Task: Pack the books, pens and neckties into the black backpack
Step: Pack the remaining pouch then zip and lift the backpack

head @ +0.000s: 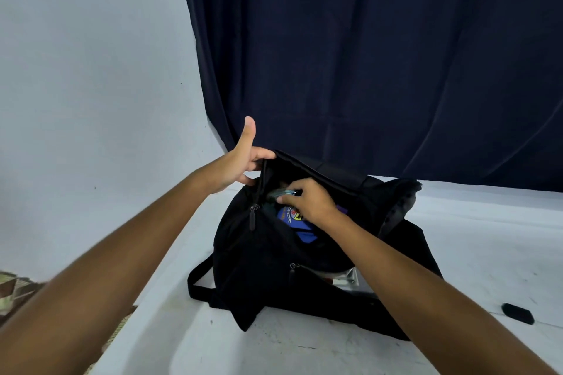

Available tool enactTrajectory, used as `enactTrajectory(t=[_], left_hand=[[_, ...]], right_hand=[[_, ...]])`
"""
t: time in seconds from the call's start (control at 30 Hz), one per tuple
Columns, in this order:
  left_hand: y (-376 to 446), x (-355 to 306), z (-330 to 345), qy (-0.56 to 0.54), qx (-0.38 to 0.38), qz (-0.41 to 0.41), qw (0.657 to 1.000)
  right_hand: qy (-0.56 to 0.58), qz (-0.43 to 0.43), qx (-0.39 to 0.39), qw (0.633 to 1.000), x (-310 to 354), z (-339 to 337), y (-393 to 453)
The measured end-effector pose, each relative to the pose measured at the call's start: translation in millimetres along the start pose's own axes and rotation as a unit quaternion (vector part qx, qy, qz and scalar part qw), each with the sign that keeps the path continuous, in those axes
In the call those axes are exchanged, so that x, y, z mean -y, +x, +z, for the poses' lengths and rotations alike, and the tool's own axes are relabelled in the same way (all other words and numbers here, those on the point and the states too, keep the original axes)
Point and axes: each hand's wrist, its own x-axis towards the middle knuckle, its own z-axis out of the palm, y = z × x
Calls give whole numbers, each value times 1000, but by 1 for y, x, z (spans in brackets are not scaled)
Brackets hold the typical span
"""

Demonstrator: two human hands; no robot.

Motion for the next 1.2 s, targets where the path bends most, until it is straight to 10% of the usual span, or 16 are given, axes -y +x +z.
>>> enactTrajectory(t=[0.2,0.37,0.63,1.2], left_hand=[[-1,1,2,-16,-9,-7,1000],[3,1,7,-15,-1,-13,1000],[4,2,10,-18,10,-13,1000],[7,11,23,-55,7,-11,998]], right_hand=[[7,-74,-78,994,-1,-4,-21],[-199,-213,-173,941,-4,-7,-52],[248,-31,-78,965,6,-34,-73],[441,-86,-73,890,-9,-51,-95]])
